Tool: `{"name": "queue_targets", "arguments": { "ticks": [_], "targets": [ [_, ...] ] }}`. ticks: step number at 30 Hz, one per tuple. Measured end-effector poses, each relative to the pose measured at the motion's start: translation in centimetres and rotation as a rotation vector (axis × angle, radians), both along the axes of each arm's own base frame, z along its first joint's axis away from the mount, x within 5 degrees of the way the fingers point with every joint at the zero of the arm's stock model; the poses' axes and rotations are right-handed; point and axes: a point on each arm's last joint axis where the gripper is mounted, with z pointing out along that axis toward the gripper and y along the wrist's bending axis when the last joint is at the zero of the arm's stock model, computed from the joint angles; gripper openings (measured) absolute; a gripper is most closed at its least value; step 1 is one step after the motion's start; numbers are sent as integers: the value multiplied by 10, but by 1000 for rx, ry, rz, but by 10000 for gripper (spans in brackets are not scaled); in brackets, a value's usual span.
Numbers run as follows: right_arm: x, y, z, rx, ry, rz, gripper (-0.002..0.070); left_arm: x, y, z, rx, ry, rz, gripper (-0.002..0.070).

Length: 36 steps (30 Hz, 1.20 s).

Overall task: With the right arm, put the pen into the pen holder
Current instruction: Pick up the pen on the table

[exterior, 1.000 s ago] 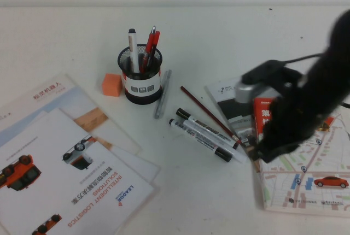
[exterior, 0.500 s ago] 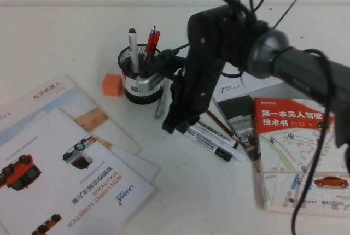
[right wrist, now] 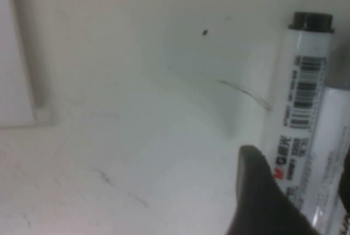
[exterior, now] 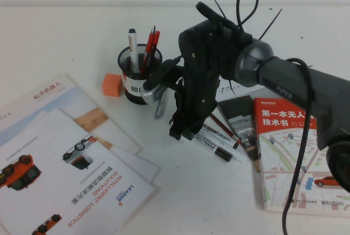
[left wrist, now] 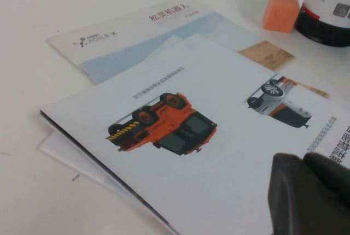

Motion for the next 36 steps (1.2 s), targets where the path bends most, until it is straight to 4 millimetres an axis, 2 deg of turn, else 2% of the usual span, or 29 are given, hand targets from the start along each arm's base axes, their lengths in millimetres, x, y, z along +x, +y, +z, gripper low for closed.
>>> {"name": "queue_targets", "arguments": {
  "ticks": [5,14,26,36],
  "targets": [
    [2,1,-8,-12,9,-2,280,0,0,0,0,0,0,-2],
    [3,1,-10,-16,11,-2,238,0,0,0,0,0,0,-2],
    [3,2,-12,-15,16,-6,239,0,0,0,0,0,0,-2],
    [-9,11,7,-2,-25,29,233,0,0,0,0,0,0,-2]
  ]
}}
